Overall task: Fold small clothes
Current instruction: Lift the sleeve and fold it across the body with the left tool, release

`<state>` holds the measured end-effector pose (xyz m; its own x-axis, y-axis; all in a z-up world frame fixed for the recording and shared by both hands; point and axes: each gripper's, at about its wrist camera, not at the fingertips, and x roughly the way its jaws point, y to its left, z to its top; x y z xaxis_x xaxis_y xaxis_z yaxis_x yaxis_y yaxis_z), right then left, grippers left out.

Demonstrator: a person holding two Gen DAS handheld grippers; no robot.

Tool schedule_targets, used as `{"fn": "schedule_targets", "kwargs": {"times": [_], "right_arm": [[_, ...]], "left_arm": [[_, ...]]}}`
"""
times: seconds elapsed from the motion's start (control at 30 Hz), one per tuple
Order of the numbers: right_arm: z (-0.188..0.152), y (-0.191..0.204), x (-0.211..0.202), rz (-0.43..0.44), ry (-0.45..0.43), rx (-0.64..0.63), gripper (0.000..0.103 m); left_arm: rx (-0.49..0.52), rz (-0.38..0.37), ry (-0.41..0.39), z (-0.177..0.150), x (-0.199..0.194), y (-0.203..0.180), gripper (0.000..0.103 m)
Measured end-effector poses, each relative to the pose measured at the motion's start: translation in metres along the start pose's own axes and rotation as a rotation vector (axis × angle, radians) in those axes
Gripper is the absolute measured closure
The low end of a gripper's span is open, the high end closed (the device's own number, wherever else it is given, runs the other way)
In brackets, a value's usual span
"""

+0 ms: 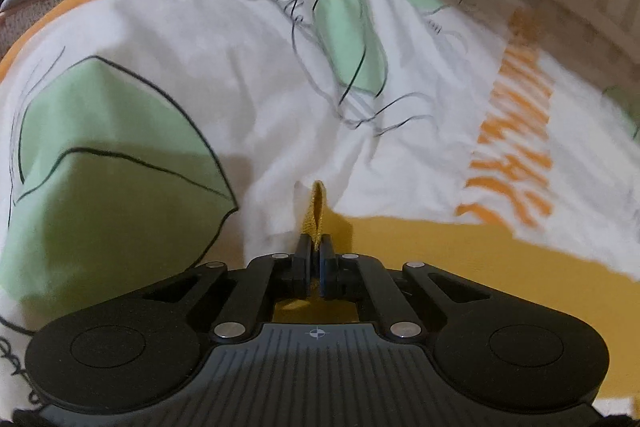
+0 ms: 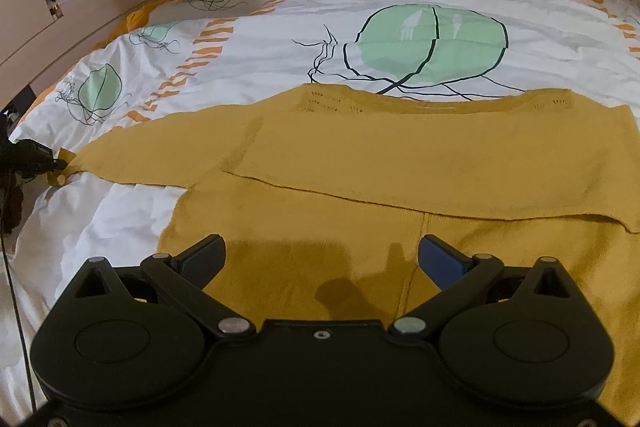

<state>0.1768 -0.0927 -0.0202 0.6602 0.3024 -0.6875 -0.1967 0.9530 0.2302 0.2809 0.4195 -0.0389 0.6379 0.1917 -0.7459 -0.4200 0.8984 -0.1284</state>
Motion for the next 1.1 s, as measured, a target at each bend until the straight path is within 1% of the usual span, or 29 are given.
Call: {"fn": "schedule_targets", "kwargs": {"times": [0.07,0.27,0.4,0.6,0.73,0.9,1.0,1.1], "right_arm": [[0.0,-0.002,-0.002,0.002,-0.002,0.009,0.001],[-0.001,-0.009,-0.012,0.011,-0.017,0.04,0.001],[-0.006,-0.017,-0.022,0.016,-0.029,0.063,0.001],[-0.013,-0.038,-0.04,0.008,-0.052,0.11,0.001],[-0.018,-0.055,-0.054,0.0,-0.075,0.149,0.001],[-0.025,-0.074,-0.067,-0.011,-0.103,0.19,0.001],[-0.029,-0.084,-0.073,-0.019,-0.114,0.207,0.001],[-0.033,-0.095,-0.076,-0.03,-0.127,0.224,0.001]], "left_arm": [[-0.001,-0.019,-0.018,0.004,-0.012,-0.005,0.1],[-0.05,-0.157,-0.042,0.025,-0.054,-0.033,0.1],[-0.044,-0.255,-0.049,0.034,-0.085,-0.067,0.1],[0.002,-0.399,-0.063,0.036,-0.129,-0.137,0.1],[0.045,-0.488,-0.063,0.031,-0.15,-0.188,0.1],[0.108,-0.596,-0.055,0.011,-0.169,-0.258,0.1],[0.123,-0.65,-0.03,-0.006,-0.171,-0.292,0.1],[0.142,-0.684,0.007,-0.027,-0.166,-0.327,0.1]]}}
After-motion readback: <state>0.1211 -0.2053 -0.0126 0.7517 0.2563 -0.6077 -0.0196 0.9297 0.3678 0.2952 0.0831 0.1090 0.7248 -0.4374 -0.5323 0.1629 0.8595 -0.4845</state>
